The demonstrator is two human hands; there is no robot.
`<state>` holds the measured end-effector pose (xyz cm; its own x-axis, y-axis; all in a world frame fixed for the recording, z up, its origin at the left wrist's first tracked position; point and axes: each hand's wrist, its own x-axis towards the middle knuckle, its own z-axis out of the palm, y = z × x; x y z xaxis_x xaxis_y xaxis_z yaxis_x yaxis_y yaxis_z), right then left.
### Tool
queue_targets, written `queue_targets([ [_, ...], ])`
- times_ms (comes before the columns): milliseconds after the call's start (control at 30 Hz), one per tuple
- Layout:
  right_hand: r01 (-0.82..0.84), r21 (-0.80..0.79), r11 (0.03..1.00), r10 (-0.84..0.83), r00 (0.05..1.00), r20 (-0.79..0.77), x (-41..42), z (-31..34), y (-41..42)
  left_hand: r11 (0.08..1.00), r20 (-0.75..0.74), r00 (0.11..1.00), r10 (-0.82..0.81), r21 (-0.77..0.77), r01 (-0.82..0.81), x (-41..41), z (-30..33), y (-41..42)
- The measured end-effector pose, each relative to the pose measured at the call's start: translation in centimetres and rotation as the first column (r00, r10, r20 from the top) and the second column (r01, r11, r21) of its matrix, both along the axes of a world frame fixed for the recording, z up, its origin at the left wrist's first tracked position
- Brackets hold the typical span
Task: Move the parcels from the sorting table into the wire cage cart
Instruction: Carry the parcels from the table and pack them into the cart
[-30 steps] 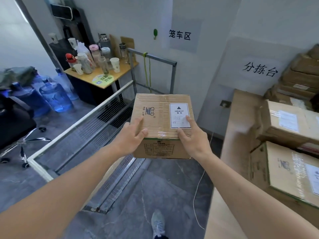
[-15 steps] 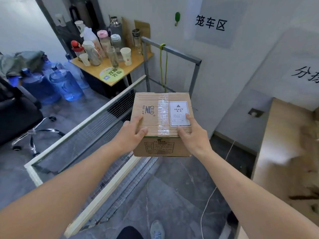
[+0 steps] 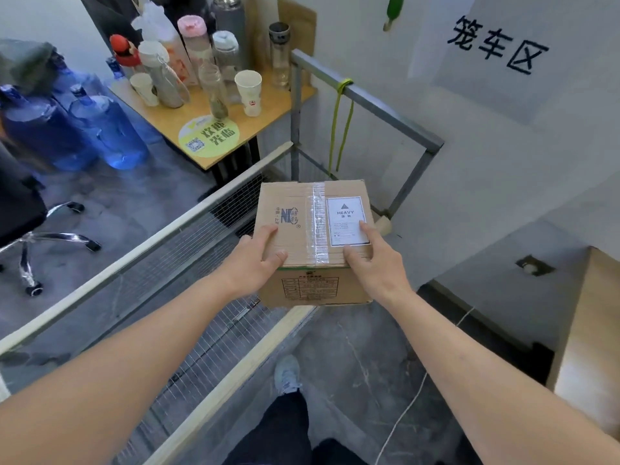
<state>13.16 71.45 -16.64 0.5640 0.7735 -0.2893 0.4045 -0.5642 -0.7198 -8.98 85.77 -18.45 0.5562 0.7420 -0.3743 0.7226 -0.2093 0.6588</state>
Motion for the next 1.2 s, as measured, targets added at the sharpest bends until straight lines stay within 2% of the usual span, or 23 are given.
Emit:
queue_targets([
  [267, -0.072, -0.081, 0.994, 0.067, 0.996, -0.058, 5.3, -3.1, 9.3, 0.990, -0.030, 0.998, 0.055, -0.130, -0.058, 3.9, -3.8, 7.7],
  [567, -0.241, -0.148, 0.959, 0.221, 0.965, -0.142, 11.9, -8.9, 18.1, 0.949, -0.124, 0.961, 0.249, -0.165, -0.267, 8.7, -8.9, 12.5],
  [867, -0.521, -0.233, 0.821, 0.447, 0.841, -0.306, 17.1, -16.7, 27.3, 0.792, -0.224, 0.821, 0.525, -0.225, -0.568, 13.0, -14.5, 13.8],
  [1033, -0.553, -0.310, 0.773, 0.488, 0.832, -0.266, 17.2, -23.2, 30.6, 0.718, -0.240, 0.777, 0.582, -0.298, -0.629, 13.8, -20.7, 15.3],
  [1200, -0.541, -0.399, 0.740, 0.503, 0.840, -0.205, 16.2, -30.4, 32.9, 0.695, -0.227, 0.784, 0.578, -0.367, -0.618, 13.6, -28.7, 17.5],
])
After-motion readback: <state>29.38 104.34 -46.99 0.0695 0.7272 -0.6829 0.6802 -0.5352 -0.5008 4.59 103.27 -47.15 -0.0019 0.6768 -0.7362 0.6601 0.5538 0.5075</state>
